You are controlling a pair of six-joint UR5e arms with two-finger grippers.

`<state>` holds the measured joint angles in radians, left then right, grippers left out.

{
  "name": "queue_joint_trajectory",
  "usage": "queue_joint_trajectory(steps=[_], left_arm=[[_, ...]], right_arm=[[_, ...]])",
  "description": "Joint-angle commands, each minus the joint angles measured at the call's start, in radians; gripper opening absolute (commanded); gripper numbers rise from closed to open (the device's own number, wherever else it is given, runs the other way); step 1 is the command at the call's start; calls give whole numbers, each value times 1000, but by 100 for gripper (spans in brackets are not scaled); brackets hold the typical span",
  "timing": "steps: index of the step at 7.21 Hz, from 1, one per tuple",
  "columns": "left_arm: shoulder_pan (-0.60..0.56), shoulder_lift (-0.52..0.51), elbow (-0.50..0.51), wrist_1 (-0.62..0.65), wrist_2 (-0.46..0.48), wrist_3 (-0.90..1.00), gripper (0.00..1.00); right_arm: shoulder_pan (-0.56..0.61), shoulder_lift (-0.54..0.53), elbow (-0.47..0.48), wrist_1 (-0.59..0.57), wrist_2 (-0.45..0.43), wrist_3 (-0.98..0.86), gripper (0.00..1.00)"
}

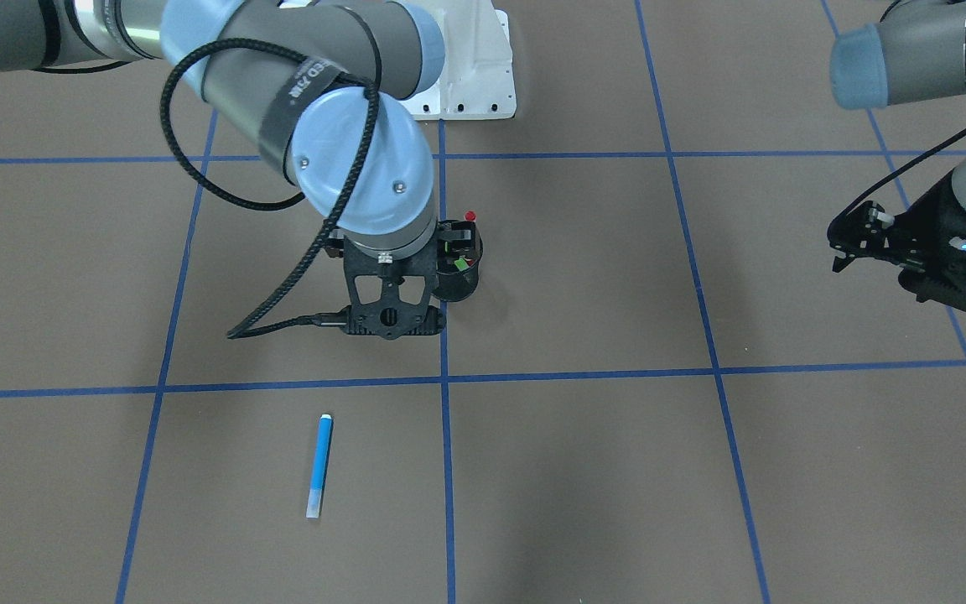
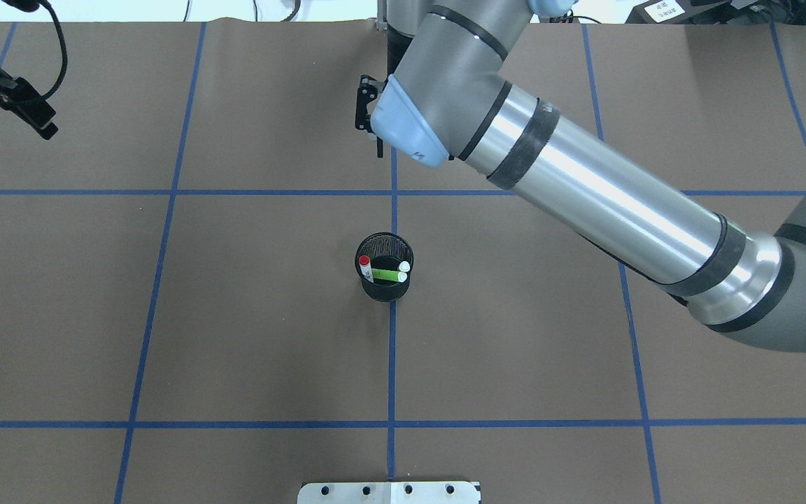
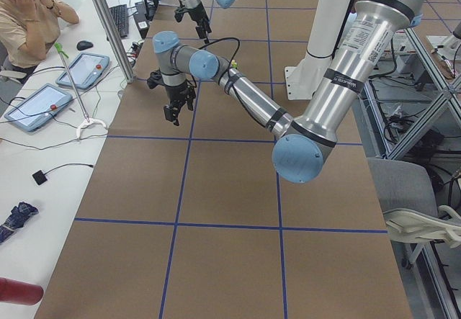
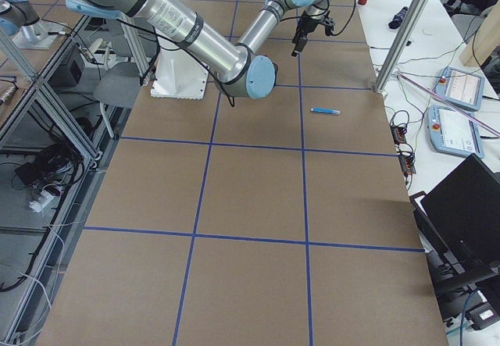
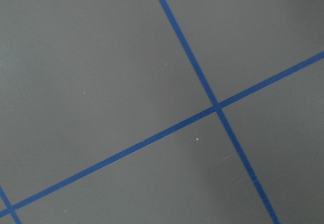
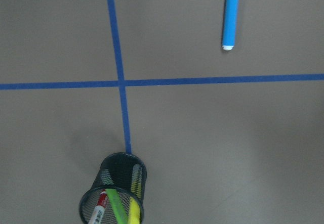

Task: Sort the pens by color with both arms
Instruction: 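Lower the right gripper over the pen cup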

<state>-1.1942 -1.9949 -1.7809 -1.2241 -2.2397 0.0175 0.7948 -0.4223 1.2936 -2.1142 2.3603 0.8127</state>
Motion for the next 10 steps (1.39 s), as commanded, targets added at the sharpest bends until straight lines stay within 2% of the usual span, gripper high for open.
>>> queue_joint_trajectory(steps=[1,3,4,7,10], left_arm=[[-13,15,1,3,-4,29,99],[-15,15,1,3,-4,27,99],[-16,15,1,3,-4,27,99],[-16,15,-6,3,-4,21,99],[-16,16,-9,3,-4,21,99]], right_arm=[[-72,46,-62,9,-21,14,99],[-115,36,-82,77,-30,13,96],[-135,36,-114,151,-56,14,88],[-147,14,-115,158,-46,14,48],[-172,0,-114,158,-44,17,47]])
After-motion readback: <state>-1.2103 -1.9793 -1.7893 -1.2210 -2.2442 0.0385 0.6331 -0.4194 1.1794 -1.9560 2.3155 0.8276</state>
